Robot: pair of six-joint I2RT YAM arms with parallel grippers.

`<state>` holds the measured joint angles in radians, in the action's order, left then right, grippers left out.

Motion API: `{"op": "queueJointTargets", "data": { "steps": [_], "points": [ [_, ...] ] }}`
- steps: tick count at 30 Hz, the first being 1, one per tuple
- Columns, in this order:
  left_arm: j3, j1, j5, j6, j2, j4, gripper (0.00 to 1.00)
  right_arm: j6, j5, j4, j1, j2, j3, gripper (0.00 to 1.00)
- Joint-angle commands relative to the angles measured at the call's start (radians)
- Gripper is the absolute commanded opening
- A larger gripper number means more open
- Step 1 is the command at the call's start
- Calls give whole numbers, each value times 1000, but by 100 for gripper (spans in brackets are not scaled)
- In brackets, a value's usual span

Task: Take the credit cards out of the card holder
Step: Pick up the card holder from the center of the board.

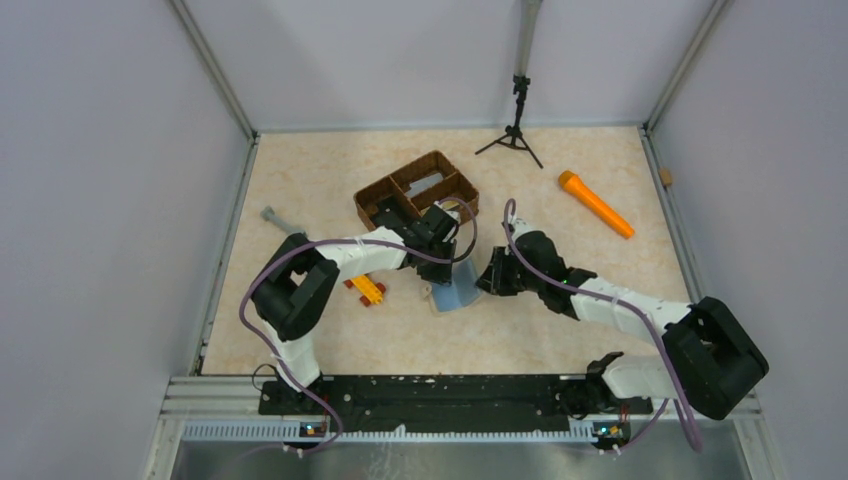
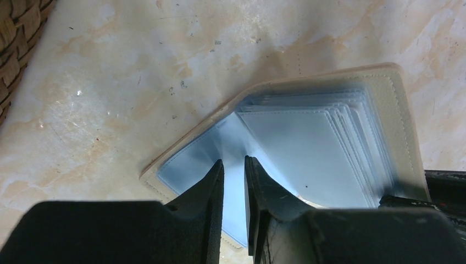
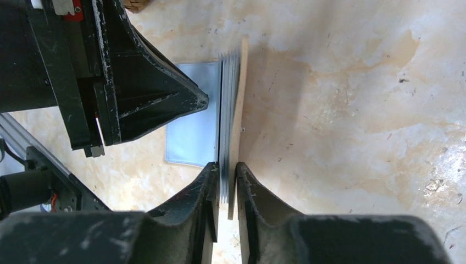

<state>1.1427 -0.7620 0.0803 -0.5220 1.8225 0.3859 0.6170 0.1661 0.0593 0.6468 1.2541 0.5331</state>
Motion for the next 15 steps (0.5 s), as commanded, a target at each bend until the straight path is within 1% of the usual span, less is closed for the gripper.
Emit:
{"op": "queueJointTargets", "data": {
  "steps": [1,3,5,7,13,15],
  "points": [
    [-12,1,-63,27,37,49,24,-11,11,25,5,13,43,24],
    [-10,0,-60,27,39,48,23,-12,17,26,5,21,42,29],
    [-8,0,-60,27,38,48,23,-13,18,28,5,26,42,31],
    [-6,-2,-59,27,38,48,23,-14,21,31,5,29,42,31],
    [-6,-2,-58,27,35,49,22,-12,38,46,5,33,38,19],
    [-5,-3,-58,27,35,48,22,-5,50,62,4,24,34,19]
  ]
}}
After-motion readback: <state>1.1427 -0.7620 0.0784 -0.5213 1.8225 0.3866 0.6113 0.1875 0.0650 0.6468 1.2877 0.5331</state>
